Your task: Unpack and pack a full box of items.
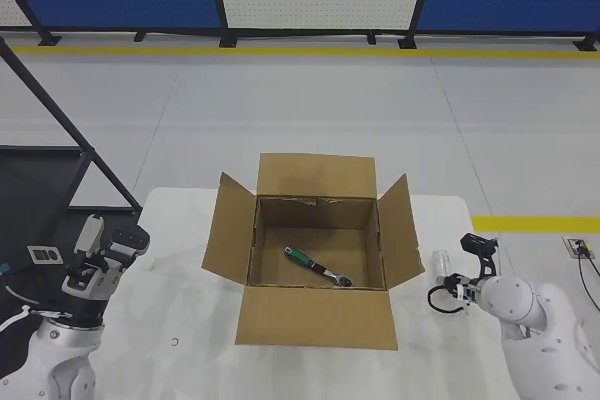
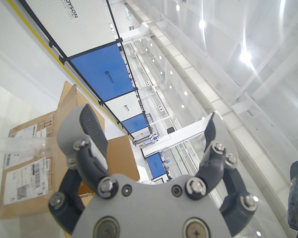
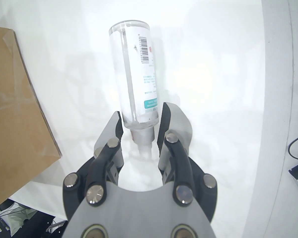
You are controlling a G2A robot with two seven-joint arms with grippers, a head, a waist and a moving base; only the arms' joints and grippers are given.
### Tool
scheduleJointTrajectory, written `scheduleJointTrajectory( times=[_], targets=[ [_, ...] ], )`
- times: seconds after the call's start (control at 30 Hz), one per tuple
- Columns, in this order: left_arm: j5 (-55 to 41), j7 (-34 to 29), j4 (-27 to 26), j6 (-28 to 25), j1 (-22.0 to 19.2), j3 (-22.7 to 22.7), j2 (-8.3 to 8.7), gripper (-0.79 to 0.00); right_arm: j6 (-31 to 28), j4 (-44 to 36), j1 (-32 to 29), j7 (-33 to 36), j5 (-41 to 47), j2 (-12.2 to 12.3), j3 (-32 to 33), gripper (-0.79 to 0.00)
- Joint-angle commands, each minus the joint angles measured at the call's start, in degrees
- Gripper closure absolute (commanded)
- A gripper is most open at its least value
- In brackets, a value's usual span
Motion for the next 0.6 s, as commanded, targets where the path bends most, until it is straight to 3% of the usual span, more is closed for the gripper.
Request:
scheduleJointTrajectory(
  times=[0.0, 0.3, 0.57],
  targets=[
    [0.0, -0.01, 0.0, 0.0, 0.0, 0.0, 0.0, -0.785, -0.01, 0.32, 0.04, -0.28, 0.34, 0.05, -0.18, -0.339],
    [0.0, -0.01, 0.0, 0.0, 0.0, 0.0, 0.0, -0.785, 0.54, -0.77, -0.27, -1.22, 0.7, 0.41, -0.58, -0.345],
    [0.0, -0.01, 0.0, 0.0, 0.0, 0.0, 0.0, -0.785, 2.83, -8.7, -3.2, -5.17, -0.59, 0.72, -0.19, -0.369]
  ],
)
